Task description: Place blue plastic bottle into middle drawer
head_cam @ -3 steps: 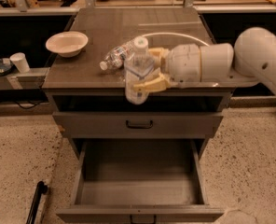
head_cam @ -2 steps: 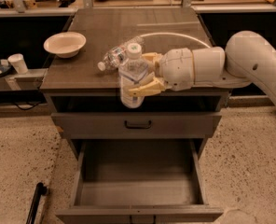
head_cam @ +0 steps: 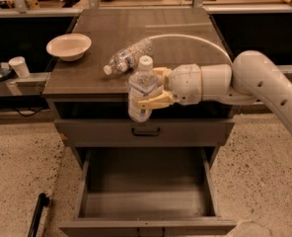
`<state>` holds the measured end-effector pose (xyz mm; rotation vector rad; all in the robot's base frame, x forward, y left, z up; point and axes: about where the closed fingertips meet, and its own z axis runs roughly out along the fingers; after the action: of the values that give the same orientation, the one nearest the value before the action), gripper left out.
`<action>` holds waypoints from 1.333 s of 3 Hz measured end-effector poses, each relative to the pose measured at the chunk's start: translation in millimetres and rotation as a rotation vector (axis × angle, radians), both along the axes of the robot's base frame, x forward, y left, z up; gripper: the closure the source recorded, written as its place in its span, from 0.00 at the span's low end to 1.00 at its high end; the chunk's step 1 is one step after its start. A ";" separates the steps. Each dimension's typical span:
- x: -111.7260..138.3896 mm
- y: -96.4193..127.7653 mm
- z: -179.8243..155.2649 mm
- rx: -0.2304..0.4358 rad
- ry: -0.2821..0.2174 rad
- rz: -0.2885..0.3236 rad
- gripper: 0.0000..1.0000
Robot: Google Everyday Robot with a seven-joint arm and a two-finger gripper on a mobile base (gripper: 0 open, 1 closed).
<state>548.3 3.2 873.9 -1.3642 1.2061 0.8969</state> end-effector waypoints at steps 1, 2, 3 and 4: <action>-3.7 -6.3 -39.9 0.107 0.044 -0.056 1.00; -34.9 -30.4 -114.3 0.121 0.114 -0.160 1.00; -89.6 -20.2 -201.1 0.086 0.210 -0.130 1.00; -89.6 -20.2 -201.1 0.086 0.210 -0.130 1.00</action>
Offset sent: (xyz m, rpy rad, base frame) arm -0.1249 -0.0239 -0.2574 0.0861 0.2931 -0.1913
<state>458.7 -17.0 672.8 -1.1303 1.3826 1.0058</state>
